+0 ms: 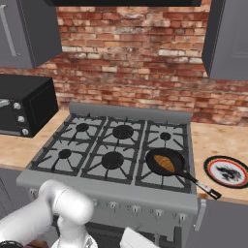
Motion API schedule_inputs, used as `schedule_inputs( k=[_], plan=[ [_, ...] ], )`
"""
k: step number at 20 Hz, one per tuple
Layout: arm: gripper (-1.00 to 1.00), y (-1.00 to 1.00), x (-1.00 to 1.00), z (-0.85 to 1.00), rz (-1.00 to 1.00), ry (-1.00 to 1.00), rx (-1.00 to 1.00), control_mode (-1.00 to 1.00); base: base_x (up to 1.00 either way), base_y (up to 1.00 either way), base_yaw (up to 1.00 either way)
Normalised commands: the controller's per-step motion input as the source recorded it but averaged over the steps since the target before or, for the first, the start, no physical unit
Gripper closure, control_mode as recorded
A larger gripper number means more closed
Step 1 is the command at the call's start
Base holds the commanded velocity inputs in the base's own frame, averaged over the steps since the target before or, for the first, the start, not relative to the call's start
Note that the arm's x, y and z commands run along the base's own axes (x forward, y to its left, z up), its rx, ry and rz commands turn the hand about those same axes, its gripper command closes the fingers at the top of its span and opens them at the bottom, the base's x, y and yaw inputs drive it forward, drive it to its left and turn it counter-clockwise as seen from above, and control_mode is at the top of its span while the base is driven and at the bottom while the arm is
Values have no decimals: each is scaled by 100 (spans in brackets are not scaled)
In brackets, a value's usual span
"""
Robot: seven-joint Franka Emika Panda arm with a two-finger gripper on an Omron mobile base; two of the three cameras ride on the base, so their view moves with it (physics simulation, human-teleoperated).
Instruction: Pick the croissant and place it on the pan. Then turn on the stove to warm the croissant.
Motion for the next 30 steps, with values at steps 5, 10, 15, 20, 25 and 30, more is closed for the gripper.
schedule_inputs(
  k=[5,10,15,20,25,30],
  plan=[
    [-100,-100,52,-83,1,0,-5,-100,0,0,0],
    [-100,-84,50,-61,1,0,-2,-100,0,0,0],
    [-100,-73,56,-57,1,0,-1,-100,0,0,0],
    [-100,-15,22,-15,0,0,0,-100,0,0,0],
    [-100,-23,68,-74,4,0,-4,-100,0,0,0],
    [-100,-11,34,-31,2,0,-2,-100,0,0,0]
  ],
)
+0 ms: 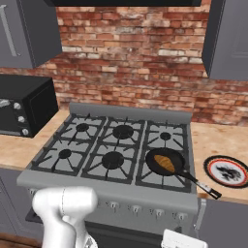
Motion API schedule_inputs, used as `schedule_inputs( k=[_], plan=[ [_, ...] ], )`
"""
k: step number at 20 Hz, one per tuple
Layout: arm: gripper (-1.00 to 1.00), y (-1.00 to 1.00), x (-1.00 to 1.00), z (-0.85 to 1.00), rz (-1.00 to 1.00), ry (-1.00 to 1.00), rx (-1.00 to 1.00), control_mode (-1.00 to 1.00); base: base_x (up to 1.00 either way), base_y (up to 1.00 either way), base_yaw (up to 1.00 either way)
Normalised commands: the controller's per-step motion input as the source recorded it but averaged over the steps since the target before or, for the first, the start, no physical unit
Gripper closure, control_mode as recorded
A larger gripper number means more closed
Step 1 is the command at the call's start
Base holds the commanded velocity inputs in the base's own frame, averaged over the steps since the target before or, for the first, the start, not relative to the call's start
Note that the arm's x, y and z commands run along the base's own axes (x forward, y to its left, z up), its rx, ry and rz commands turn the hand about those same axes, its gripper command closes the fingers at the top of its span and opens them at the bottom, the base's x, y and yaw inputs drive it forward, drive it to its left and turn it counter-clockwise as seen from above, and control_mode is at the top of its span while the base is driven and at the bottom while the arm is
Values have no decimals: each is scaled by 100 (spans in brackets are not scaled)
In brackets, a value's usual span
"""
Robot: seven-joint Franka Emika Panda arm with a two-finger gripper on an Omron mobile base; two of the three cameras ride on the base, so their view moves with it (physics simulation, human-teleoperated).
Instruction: Pick the croissant and place it on the pan. Then turn on the stove to warm the croissant.
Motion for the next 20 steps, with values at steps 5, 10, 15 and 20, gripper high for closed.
schedule_inputs(
  k=[5,10,15,20],
  plan=[
    [-100,0,0,-1,0,0,0,-100,0,0,0],
    [-100,-9,20,-13,0,0,0,-100,0,0,0],
    [-100,-62,47,-18,0,-1,0,-100,0,0,0],
    [-100,-100,36,-31,0,-12,-1,-100,0,0,0]
  ],
)
